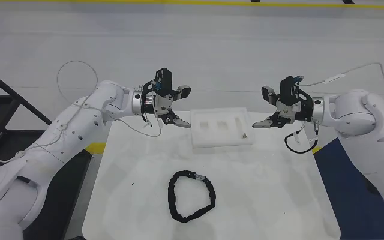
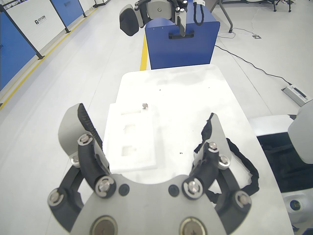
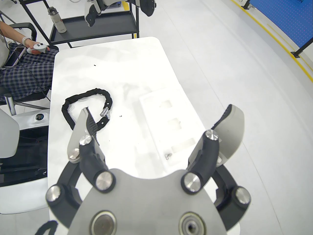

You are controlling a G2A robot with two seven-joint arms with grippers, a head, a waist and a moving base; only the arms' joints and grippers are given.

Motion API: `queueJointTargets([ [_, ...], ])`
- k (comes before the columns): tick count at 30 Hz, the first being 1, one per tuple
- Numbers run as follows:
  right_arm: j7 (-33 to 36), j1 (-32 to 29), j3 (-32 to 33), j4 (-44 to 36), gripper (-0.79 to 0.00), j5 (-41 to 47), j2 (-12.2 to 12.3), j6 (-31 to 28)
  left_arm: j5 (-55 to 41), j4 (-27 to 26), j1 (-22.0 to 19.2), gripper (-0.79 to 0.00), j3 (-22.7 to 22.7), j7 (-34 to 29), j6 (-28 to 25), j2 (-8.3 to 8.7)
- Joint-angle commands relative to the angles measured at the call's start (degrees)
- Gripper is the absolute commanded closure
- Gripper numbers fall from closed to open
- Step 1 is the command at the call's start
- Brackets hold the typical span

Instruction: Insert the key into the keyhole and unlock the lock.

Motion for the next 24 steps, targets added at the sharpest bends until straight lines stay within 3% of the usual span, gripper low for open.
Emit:
queueJointTargets([
  [1,0.00,0.00,0.00,0.00,-0.784,0.00,0.00,0.00,0.00,0.00,0.00,-0.785,0.00,0.00,0.00,0.00],
  [13,-1.19,-1.42,-0.02,0.47,-0.785,-1.22,-0.03,1.90,-0.01,0.00,0.00,-0.785,0.00,0.00,0.00,0.00],
  [24,-5.11,-4.76,-4.01,7.13,-0.785,-7.25,-1.50,5.31,-0.01,0.00,0.00,-0.785,0.00,0.00,0.00,0.00],
])
